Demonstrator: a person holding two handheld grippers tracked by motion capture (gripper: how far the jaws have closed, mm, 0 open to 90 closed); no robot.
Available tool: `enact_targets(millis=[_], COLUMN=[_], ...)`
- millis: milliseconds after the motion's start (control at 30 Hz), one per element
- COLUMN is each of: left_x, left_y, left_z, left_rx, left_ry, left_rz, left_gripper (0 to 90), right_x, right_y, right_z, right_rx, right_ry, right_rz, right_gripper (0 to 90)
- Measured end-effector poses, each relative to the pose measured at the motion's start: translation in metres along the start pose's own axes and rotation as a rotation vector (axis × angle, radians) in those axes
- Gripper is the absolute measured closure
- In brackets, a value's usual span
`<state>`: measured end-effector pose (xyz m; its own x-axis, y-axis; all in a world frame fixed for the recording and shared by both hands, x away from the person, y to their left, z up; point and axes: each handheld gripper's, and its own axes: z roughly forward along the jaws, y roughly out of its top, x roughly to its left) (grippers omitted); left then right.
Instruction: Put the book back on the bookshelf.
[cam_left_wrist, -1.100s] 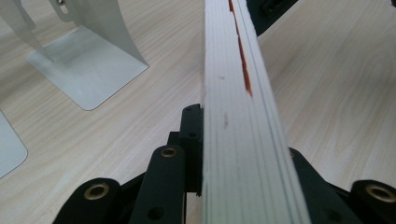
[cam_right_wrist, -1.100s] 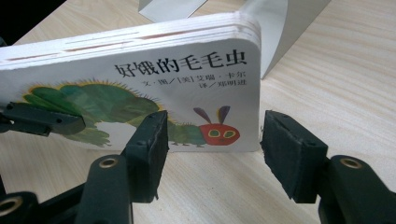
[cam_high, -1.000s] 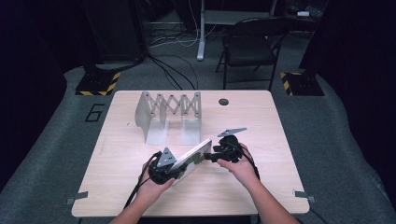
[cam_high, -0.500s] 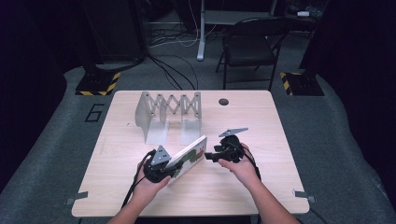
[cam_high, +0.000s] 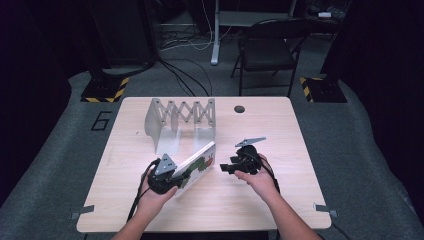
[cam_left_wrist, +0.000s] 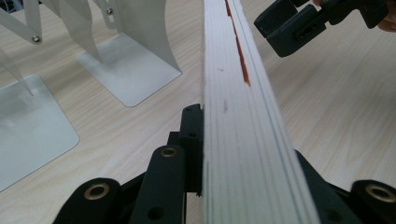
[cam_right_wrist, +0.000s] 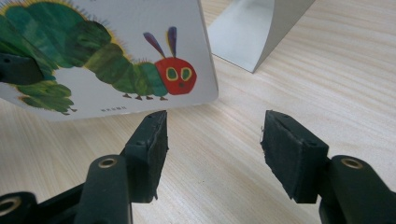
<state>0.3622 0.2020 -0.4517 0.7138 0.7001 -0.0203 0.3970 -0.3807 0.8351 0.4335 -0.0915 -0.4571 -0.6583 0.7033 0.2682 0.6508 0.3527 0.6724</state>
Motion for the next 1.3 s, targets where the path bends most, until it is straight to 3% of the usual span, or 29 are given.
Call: enact_targets(millis=[133,300,567,1300], left_x=[0.003,0.007,0.017,0.042], left_y=[0.000,-0.001,-0.001,-0.005], left_z=[-0.004,-0.008,-0.016,-0.036], left_rx=[-0.001,-0.011,-0.016,-0.049], left_ry=[0.007,0.020,0.045,0.132], left_rz=[-0.003,-0.017,-0.020,-0.080], left_gripper=[75.5,75.5,75.5,75.5], right_x=[-0.002,-0.001,-0.004,-0.006], right_y=[0.000,-0.002,-0.003,-0.004], right_z=[0.001,0.001,0.001,0.002], right_rx=[-0.004,0.011,0.004,0.008], right_ry=[-0.003,-0.002,-0.008,-0.014], right_rz=[-0.014,0.007,0.003,0.001], right_gripper=[40.3,40.3,40.3,40.3])
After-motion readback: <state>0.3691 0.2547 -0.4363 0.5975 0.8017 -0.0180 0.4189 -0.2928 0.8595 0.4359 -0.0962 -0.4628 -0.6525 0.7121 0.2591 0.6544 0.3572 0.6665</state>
